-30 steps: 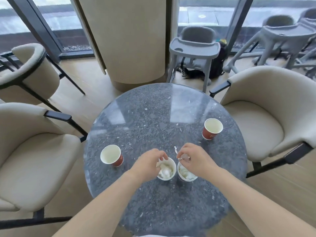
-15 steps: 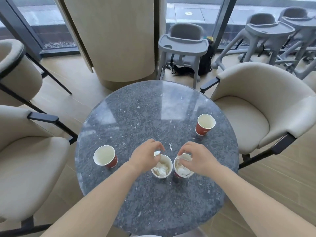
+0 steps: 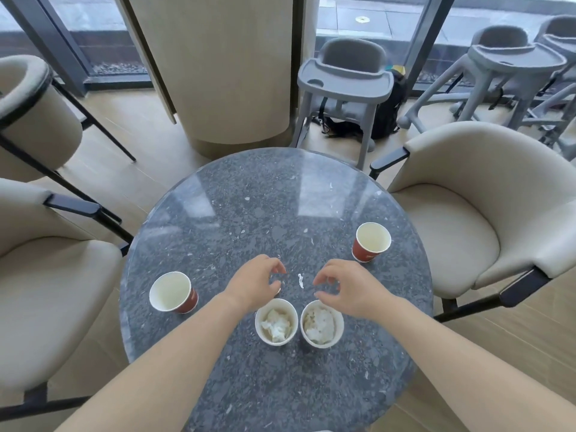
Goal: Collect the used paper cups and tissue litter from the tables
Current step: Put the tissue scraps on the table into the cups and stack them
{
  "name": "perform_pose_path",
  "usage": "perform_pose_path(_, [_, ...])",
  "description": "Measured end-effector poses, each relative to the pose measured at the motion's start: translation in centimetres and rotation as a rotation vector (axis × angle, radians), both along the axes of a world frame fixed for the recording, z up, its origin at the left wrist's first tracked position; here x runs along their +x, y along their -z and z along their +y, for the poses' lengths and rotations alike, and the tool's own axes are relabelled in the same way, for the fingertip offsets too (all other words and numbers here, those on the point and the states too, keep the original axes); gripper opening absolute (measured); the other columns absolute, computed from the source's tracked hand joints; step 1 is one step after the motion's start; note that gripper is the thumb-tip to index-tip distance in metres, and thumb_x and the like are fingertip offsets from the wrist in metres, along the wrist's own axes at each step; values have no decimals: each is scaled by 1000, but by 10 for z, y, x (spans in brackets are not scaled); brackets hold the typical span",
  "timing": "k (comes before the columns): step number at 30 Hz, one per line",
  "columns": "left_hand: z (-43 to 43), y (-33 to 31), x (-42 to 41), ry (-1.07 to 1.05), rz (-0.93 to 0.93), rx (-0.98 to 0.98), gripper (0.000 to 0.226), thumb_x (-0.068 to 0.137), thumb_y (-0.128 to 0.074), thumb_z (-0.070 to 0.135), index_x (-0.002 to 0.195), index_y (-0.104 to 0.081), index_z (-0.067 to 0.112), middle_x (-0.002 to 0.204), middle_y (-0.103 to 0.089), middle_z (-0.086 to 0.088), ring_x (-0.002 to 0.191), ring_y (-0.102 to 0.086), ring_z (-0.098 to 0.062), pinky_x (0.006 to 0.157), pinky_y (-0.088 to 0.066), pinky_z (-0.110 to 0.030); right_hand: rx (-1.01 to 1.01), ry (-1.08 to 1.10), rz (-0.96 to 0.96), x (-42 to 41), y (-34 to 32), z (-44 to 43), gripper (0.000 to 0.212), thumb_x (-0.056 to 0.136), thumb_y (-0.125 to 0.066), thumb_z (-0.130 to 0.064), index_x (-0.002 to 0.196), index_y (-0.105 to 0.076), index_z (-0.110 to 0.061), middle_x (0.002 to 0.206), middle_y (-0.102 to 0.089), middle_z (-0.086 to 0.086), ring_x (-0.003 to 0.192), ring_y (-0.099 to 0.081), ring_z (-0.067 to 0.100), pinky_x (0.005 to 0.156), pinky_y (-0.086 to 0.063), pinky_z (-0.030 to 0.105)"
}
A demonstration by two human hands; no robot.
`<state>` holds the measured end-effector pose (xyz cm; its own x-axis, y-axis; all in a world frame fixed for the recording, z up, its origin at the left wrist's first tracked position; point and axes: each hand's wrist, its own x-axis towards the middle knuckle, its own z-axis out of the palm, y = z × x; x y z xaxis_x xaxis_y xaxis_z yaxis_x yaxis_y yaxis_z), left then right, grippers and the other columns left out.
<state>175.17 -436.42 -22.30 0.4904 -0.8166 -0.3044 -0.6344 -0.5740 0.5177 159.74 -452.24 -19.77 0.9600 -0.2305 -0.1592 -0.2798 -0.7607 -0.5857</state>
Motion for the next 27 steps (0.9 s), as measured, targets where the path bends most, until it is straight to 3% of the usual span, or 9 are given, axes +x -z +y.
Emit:
perform_pose_path(3, [0,10,8,33,-34,145,23,87,-54,20,110,-58,22,111,-53,0,101,-53,-18,89,-43,-30,-20,-25,30,18,13,-9,19,81,-64,-28,98,-65,-19,87,-57,-4,82,-54,15,77,-44,27])
perform_pose_path(8, [-5,23,21,0,-18,275,22,89,-54,24,110,-57,24,114,-52,0,104,-52,-18,91,-45,-38,-68,-146,149,48,41,-24,24,86,-59,-27,108,-60,-19,102,-58,0,95,-54,17,82,-38,26])
perform_pose_path(13, [-15,40,21,-42,3,286,22,89,-57,28,110,-56,22,111,-54,-1,105,-52,-19,86,-40,-30,-69,-240,244,66,66,-30,27,87,-56,-25,113,-58,-18,108,-56,3,104,-52,20,89,-41,32])
perform_pose_path(17, [-19,53,19,-54,44,305,28,85,-63,34,108,-57,21,107,-55,-2,100,-54,-19,86,-42,-31,-60,-278,266,69,82,-30,27,86,-57,-25,113,-57,-20,107,-54,2,102,-53,21,85,-46,36])
perform_pose_path(24, [-14,64,12,-112,66,278,14,87,-58,23,99,-62,20,95,-61,0,90,-56,-18,80,-43,-30,-111,-334,290,71,95,-31,16,90,-53,-22,99,-64,-17,106,-53,3,100,-52,23,81,-48,39])
perform_pose_path(27, [-5,60,7,-173,78,230,15,82,-58,15,95,-64,20,84,-55,3,85,-55,-18,81,-44,-31,-95,-337,263,69,95,-28,14,89,-52,-21,95,-63,-17,104,-53,3,98,-52,22,79,-48,39])
